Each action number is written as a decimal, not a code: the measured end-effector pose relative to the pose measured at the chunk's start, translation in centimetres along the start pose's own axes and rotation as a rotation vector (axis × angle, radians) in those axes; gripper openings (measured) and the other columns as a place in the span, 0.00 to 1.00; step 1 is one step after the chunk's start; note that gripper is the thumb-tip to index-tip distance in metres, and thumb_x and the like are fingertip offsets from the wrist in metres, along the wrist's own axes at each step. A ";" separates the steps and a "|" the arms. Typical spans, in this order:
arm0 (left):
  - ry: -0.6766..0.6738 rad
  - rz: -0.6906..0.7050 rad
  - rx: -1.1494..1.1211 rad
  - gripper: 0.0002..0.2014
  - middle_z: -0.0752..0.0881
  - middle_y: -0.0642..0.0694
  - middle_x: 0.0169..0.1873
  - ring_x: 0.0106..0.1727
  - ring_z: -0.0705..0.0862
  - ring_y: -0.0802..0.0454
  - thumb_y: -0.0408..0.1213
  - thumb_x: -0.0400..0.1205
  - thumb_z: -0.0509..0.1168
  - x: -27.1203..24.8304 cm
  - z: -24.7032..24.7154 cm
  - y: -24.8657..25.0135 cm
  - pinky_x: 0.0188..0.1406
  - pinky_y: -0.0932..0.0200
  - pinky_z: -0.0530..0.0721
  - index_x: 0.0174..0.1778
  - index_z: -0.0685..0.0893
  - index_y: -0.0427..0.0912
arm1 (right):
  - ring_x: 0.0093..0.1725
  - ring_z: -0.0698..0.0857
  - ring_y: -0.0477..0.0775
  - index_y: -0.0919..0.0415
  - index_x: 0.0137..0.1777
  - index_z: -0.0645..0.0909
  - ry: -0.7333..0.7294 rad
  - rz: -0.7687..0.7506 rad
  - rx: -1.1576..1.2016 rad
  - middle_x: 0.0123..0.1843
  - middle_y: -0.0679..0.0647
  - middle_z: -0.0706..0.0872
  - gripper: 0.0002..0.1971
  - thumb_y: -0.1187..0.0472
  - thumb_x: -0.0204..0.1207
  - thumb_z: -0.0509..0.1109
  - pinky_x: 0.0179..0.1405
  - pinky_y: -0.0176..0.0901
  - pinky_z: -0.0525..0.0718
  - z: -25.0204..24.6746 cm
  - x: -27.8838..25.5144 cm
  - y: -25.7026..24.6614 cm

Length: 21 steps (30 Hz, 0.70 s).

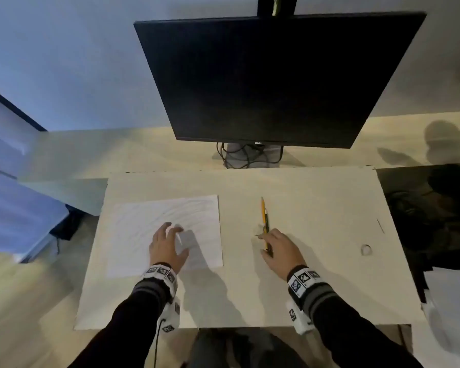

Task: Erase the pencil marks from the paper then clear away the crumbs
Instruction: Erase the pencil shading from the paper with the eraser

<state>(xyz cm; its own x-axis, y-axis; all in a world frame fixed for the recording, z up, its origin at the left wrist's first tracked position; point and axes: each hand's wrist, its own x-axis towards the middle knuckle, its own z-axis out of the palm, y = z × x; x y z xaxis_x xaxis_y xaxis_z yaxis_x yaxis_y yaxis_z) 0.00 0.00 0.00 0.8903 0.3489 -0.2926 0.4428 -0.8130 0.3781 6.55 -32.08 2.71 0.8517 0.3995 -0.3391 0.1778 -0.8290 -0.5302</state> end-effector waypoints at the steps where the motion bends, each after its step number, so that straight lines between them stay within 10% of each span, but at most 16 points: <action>1: 0.005 -0.021 0.000 0.31 0.68 0.43 0.79 0.79 0.67 0.39 0.43 0.71 0.79 0.4 0.2 0.2 0.73 0.39 0.71 0.70 0.78 0.50 | 0.60 0.81 0.53 0.53 0.70 0.79 0.013 -0.035 0.002 0.65 0.48 0.78 0.19 0.60 0.79 0.68 0.59 0.44 0.81 0.3 0.8 0.1; 9: -0.031 -0.197 0.075 0.40 0.54 0.43 0.86 0.86 0.54 0.41 0.55 0.76 0.73 2.5 1.4 0.4 0.81 0.40 0.61 0.83 0.64 0.54 | 0.59 0.82 0.57 0.57 0.69 0.81 0.018 -0.143 -0.088 0.68 0.48 0.80 0.21 0.71 0.78 0.65 0.60 0.50 0.84 1.1 4.1 1.0; 15: -0.033 -0.083 0.082 0.38 0.60 0.43 0.83 0.82 0.59 0.40 0.59 0.75 0.72 1.9 2.4 2.6 0.78 0.43 0.66 0.80 0.68 0.57 | 0.52 0.86 0.58 0.57 0.61 0.86 0.083 -0.183 -0.088 0.57 0.50 0.86 0.14 0.68 0.77 0.70 0.49 0.52 0.87 1.0 5.5 1.8; 21: 0.058 -0.033 -0.026 0.34 0.66 0.42 0.80 0.79 0.65 0.40 0.51 0.77 0.74 2.4 0.7 0.9 0.74 0.40 0.69 0.79 0.71 0.51 | 0.35 0.81 0.40 0.51 0.60 0.85 0.180 -0.039 0.286 0.47 0.43 0.83 0.12 0.64 0.80 0.68 0.44 0.34 0.81 -0.2 6.2 -0.5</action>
<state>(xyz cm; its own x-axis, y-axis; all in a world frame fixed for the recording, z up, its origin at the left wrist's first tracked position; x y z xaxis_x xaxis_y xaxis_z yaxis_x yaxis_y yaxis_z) 2.50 -0.21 -0.98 0.8797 0.4019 -0.2543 0.4737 -0.7885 0.3923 11.82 -29.25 1.04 0.9250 0.3319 -0.1848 0.0881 -0.6607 -0.7455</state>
